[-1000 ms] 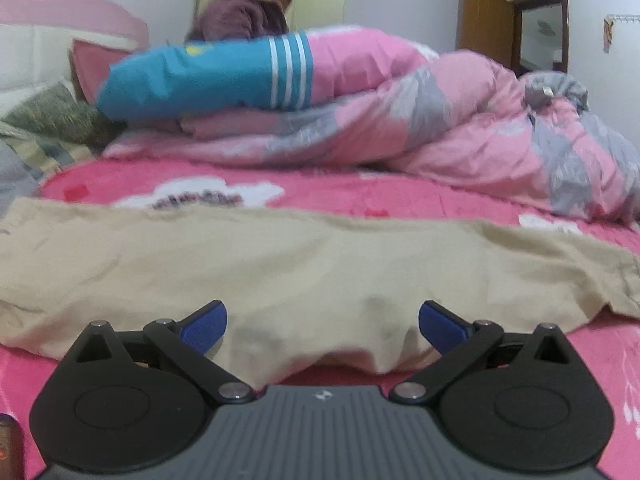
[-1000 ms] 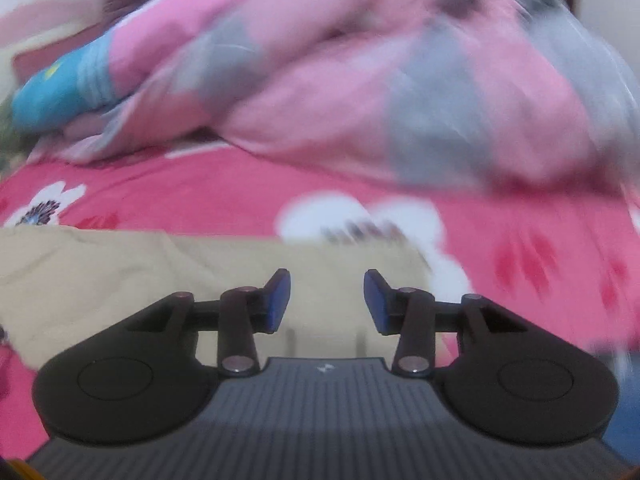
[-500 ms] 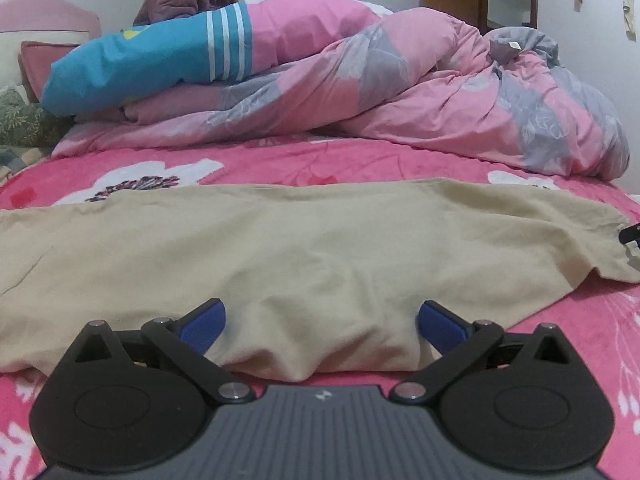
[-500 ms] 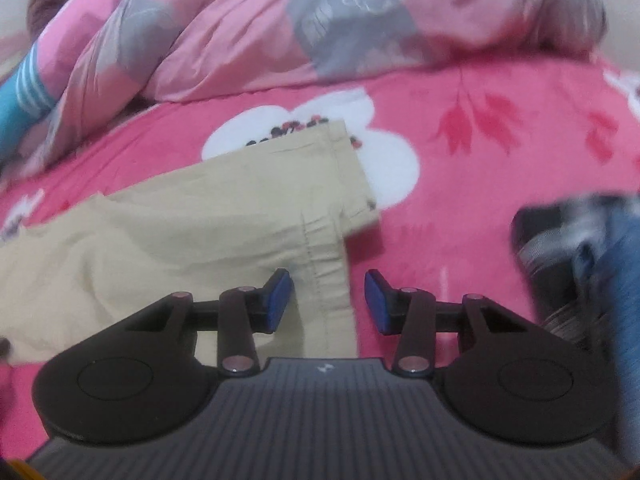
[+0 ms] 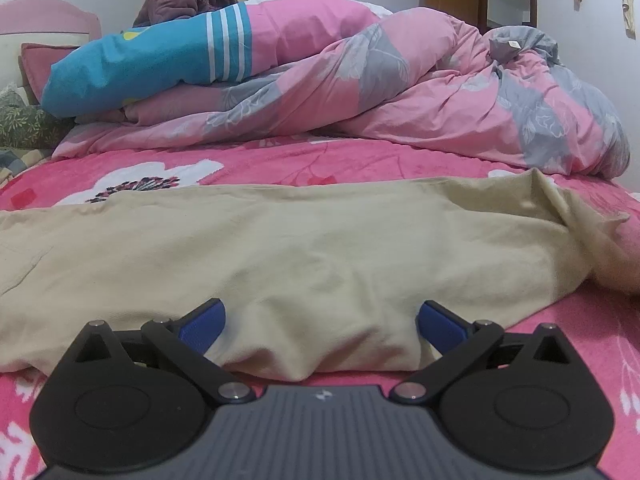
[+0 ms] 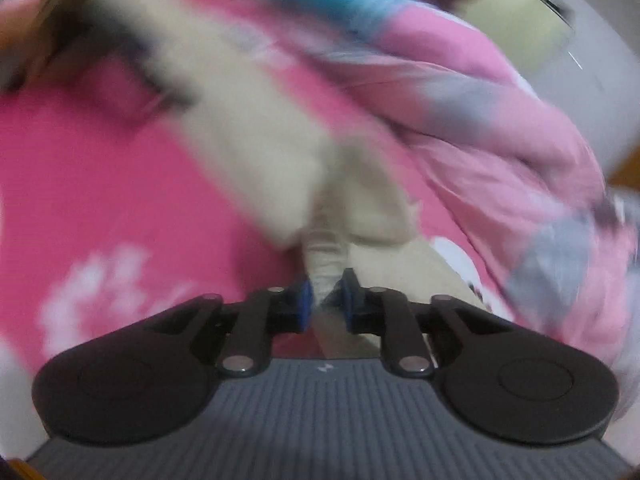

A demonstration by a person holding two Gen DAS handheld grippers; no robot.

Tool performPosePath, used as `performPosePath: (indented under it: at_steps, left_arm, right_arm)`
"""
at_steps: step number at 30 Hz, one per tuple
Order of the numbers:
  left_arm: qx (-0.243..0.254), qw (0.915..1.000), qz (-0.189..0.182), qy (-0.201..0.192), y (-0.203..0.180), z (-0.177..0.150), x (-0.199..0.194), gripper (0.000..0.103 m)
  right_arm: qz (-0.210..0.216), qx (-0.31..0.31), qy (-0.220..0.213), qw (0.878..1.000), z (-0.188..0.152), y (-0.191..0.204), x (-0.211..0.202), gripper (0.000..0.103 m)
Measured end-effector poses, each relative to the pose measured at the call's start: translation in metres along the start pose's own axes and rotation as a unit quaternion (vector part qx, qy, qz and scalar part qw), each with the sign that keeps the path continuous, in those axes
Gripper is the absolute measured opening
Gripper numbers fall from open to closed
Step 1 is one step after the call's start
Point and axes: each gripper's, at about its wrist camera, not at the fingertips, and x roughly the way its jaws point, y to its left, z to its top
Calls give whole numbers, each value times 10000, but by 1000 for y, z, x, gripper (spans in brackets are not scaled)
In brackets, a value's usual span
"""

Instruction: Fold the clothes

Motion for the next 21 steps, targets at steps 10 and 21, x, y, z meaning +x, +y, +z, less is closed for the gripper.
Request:
performPosePath:
  at_steps: [10,21]
  left_arm:
    - [3,10000,3,2,0,0,1,103]
    - [1,10000,3,-4,0,0,1,103]
  right_arm:
    - [-376,525,32,9979,6,-6,9,44]
    - [-530,927,-75,9943,9,-38,18,3]
